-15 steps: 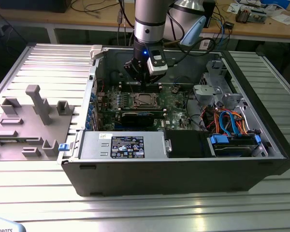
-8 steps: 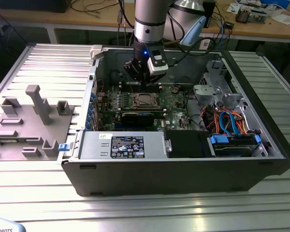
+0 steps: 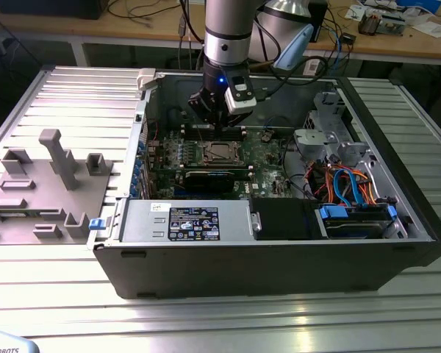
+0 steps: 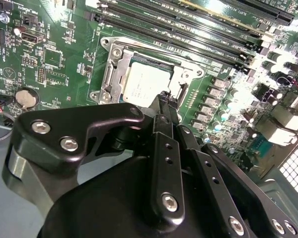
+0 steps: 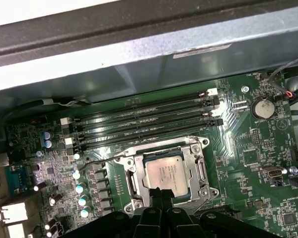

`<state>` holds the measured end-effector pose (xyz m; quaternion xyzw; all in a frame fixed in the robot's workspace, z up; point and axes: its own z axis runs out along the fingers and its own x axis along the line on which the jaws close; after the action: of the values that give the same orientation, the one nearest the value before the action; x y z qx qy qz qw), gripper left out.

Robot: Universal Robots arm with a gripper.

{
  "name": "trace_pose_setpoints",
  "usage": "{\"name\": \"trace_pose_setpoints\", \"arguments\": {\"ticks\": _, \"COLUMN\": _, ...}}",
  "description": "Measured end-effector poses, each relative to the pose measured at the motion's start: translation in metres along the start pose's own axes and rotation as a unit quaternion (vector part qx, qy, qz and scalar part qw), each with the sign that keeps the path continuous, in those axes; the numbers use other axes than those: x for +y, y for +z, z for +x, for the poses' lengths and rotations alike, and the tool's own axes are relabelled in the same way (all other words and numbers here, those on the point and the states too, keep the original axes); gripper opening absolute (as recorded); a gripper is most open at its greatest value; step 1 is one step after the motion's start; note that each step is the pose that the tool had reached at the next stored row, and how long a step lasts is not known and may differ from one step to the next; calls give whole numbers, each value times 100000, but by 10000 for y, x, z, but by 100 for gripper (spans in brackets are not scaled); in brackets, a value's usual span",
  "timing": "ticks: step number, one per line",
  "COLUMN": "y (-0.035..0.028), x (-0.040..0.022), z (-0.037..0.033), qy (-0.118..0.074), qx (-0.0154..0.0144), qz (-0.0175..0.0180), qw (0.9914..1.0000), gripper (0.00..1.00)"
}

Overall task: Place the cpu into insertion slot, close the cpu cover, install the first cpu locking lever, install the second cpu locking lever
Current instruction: 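Install the first cpu locking lever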

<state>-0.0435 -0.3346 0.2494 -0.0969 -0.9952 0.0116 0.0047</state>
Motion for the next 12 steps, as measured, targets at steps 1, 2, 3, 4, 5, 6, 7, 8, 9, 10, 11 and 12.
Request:
{"name": "trace_pose_setpoints", "arguments": {"ticks": 1, "y": 0, "x": 0, "z": 0, "qy": -63, "qx": -3, "qz": 1, "qw": 100000, "gripper": 11}}
{"name": "trace_pose_setpoints", "arguments": {"ticks": 2, "y": 0, "x": 0, "z": 0, "qy": -162, "qx": -5, "qz": 1, "qw": 100000, "gripper": 11}}
{"name": "trace_pose_setpoints", "arguments": {"ticks": 3, "y": 0, "x": 0, "z": 0, "qy": -230, "qx": -10, "qz": -5, "qw": 100000, "gripper": 11}}
{"name": "trace_pose_setpoints", "arguments": {"ticks": 4, "y": 0, "x": 0, "z": 0, "qy": -316, "qx": -8, "qz": 3, "qw": 99999, "gripper": 11}}
{"name": "trace_pose_setpoints", "arguments": {"ticks": 5, "y": 0, "x": 0, "z": 0, "qy": -375, "qx": -11, "qz": 4, "qw": 99999, "gripper": 11}}
{"name": "trace_pose_setpoints", "arguments": {"ticks": 6, "y": 0, "x": 0, "z": 0, "qy": -440, "qx": -12, "qz": 4, "qw": 99999, "gripper": 11}}
{"name": "trace_pose_setpoints", "arguments": {"ticks": 7, "y": 0, "x": 0, "z": 0, "qy": -572, "qx": -13, "qz": 7, "qw": 99998, "gripper": 11}}
{"name": "trace_pose_setpoints", "arguments": {"ticks": 8, "y": 0, "x": 0, "z": 0, "qy": -700, "qx": -16, "qz": 7, "qw": 99998, "gripper": 11}}
{"name": "trace_pose_setpoints", "arguments": {"ticks": 9, "y": 0, "x": 0, "z": 0, "qy": -797, "qx": -19, "qz": 7, "qw": 99997, "gripper": 11}}
{"name": "trace_pose_setpoints", "arguments": {"ticks": 10, "y": 0, "x": 0, "z": 0, "qy": -862, "qx": -22, "qz": 8, "qw": 99996, "gripper": 11}}
{"name": "trace_pose_setpoints", "arguments": {"ticks": 11, "y": 0, "x": 0, "z": 0, "qy": -1033, "qx": -28, "qz": 9, "qw": 99995, "gripper": 11}}
{"name": "trace_pose_setpoints", "arguments": {"ticks": 12, "y": 0, "x": 0, "z": 0, "qy": -1166, "qx": -28, "qz": 10, "qw": 99993, "gripper": 11}}
